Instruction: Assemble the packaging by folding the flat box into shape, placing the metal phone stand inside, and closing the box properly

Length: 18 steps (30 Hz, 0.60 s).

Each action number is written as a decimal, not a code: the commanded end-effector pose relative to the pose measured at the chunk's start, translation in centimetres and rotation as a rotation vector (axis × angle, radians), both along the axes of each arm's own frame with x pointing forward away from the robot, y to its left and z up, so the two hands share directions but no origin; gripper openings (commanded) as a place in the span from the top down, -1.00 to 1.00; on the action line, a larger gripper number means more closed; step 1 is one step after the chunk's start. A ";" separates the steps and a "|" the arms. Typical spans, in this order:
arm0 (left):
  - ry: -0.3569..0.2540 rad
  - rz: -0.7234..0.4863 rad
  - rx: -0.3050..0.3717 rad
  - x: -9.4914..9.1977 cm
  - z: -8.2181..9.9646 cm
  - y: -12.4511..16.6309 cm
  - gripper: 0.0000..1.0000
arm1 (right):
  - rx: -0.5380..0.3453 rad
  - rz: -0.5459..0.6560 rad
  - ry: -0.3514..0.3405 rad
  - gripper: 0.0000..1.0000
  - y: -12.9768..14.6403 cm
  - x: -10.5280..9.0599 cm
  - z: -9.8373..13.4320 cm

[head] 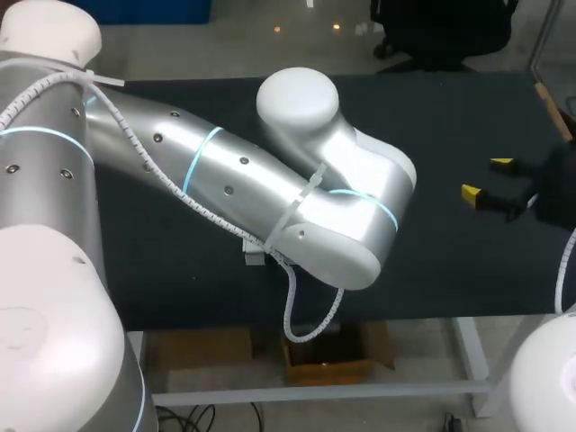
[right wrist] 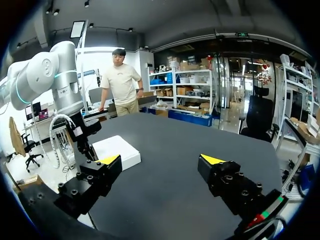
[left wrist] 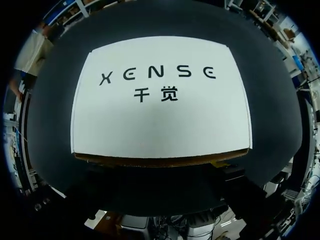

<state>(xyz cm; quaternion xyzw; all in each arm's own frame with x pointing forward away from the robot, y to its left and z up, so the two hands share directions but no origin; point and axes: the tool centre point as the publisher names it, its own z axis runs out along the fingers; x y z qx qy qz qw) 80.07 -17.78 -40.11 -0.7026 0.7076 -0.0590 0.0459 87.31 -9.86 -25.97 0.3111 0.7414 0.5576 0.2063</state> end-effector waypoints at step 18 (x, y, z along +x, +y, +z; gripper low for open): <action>0.028 0.034 -0.012 5.7 0.1 0.1 -1.00 | -0.045 0.043 0.019 -1.00 -0.4 2.3 0.3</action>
